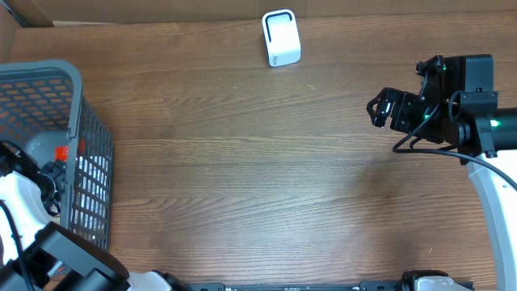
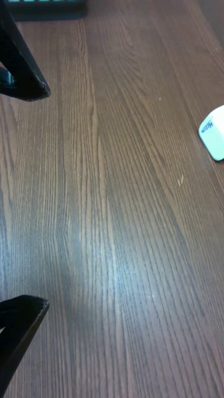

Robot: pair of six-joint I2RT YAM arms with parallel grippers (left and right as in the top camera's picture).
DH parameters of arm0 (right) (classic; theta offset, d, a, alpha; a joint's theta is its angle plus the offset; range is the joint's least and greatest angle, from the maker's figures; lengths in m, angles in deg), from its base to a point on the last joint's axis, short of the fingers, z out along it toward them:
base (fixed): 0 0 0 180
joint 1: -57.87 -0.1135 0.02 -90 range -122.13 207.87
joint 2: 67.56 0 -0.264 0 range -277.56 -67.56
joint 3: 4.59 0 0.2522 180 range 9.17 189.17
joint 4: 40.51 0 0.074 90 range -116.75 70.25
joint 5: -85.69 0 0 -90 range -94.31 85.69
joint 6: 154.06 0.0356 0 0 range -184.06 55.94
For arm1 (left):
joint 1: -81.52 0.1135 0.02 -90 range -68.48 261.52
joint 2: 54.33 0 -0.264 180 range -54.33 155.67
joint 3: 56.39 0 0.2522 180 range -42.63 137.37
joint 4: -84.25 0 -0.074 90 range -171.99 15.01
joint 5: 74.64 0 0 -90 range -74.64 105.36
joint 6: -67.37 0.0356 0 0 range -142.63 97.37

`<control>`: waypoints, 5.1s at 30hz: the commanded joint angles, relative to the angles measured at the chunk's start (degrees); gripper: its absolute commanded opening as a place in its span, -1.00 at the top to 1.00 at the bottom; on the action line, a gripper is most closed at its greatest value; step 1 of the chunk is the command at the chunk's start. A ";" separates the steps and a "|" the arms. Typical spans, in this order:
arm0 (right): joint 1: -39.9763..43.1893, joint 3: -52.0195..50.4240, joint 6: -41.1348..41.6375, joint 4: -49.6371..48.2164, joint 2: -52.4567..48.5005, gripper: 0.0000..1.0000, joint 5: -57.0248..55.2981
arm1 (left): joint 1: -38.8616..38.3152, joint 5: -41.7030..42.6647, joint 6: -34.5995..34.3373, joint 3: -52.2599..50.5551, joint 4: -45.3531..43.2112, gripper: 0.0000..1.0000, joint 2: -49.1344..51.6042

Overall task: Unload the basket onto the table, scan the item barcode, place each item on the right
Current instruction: 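Lower the left gripper into the basket and grasp the clear bag, then lift the clear bag out and place it on the table centre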

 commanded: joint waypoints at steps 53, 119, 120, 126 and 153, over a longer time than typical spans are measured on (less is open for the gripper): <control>-0.26 1.66 -0.24 -0.31 0.13 -1.00 0.04 | -0.26 -39.71 -4.24 -0.24 -6.73 -0.24 20.85; -0.26 1.66 -0.24 -0.31 0.13 -1.00 0.04 | -75.89 -18.75 -5.51 36.79 21.27 0.92 9.35; -0.26 1.66 -0.24 -0.31 0.13 -1.00 0.04 | -77.00 -19.47 -5.49 36.30 20.44 0.92 11.34; -0.26 1.66 -0.22 -0.31 0.13 -1.00 0.04 | -81.33 -18.25 -8.15 36.09 16.15 0.82 22.75; -0.26 1.66 -0.24 -0.31 0.13 -1.00 0.04 | -43.15 -13.22 -17.29 70.20 49.18 -0.61 -0.83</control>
